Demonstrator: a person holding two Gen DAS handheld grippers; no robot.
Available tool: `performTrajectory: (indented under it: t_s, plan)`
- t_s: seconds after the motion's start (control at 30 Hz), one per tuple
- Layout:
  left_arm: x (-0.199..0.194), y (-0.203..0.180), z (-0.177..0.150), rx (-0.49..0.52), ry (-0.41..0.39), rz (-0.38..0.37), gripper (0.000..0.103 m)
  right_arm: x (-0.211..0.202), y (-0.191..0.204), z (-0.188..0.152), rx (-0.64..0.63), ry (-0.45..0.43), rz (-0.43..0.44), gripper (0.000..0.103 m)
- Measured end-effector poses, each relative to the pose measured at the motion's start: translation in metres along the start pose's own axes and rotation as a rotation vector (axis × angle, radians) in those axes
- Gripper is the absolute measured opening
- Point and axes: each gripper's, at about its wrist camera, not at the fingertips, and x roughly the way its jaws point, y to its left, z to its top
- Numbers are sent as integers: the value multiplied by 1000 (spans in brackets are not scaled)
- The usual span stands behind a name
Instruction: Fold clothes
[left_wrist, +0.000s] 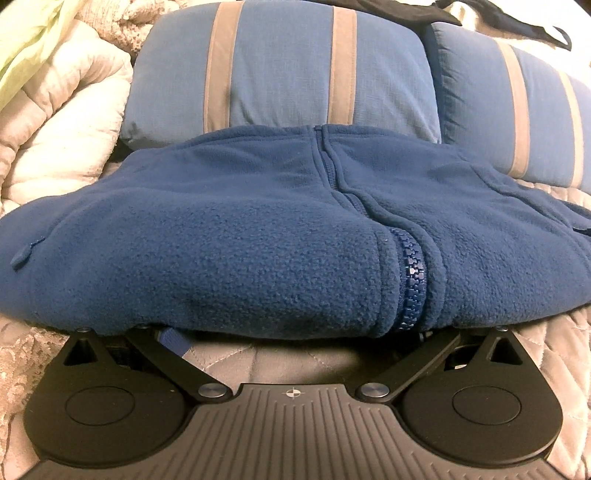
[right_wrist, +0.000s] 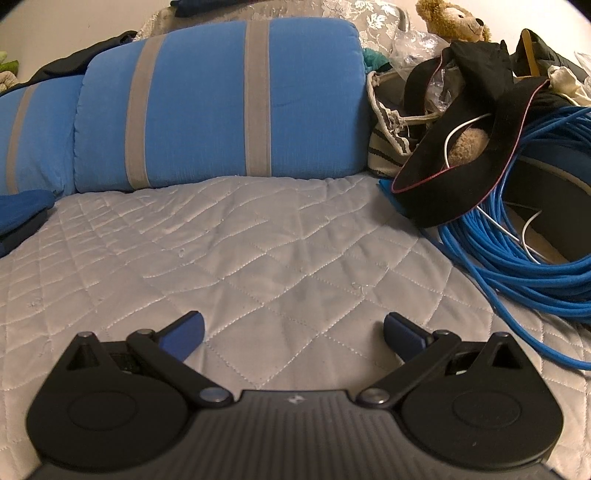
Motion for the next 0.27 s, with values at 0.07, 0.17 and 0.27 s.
performTrajectory:
  t_s: [0.07, 0.17, 0.27]
  plan:
    - [0, 0, 0, 0, 0, 0, 103, 0, 0, 0, -1, 0, -1, 102]
    - [-1, 0, -1, 0, -1, 0, 103, 0, 0, 0, -3, -1, -2, 102]
    - [-1, 0, -1, 0, -2, 0, 103, 0, 1, 0, -3, -1, -3, 102]
